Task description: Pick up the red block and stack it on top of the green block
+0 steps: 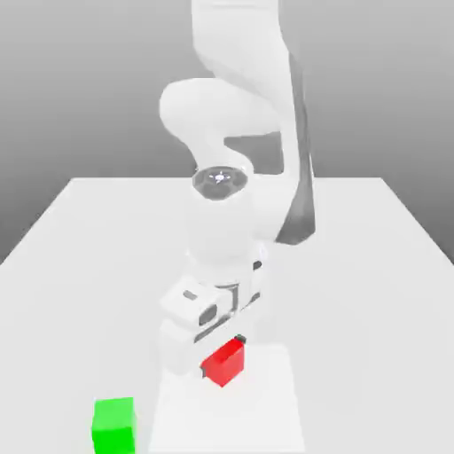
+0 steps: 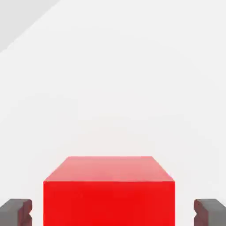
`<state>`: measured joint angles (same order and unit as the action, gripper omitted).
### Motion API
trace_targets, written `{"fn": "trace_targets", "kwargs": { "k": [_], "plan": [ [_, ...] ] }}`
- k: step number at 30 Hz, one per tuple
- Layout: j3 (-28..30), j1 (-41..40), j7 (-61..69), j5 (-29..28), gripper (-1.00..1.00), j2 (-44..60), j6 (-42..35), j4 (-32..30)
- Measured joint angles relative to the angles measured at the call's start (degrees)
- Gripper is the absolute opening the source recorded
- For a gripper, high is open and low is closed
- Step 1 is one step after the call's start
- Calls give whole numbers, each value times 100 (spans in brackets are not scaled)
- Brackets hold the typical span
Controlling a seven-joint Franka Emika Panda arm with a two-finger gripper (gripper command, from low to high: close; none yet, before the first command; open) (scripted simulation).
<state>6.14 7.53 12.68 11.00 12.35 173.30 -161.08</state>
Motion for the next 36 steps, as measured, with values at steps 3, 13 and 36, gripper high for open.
{"fn": "trace_targets", "kwargs": {
  "k": [3,13,36],
  "plan": [
    [-61,-55,11,19,-100,56,39,5],
    [447,184,-710,-994,-100,-1060,-879,-138],
    [672,-1092,-2068,-195,100,492,-1837,2271]
  ]
}}
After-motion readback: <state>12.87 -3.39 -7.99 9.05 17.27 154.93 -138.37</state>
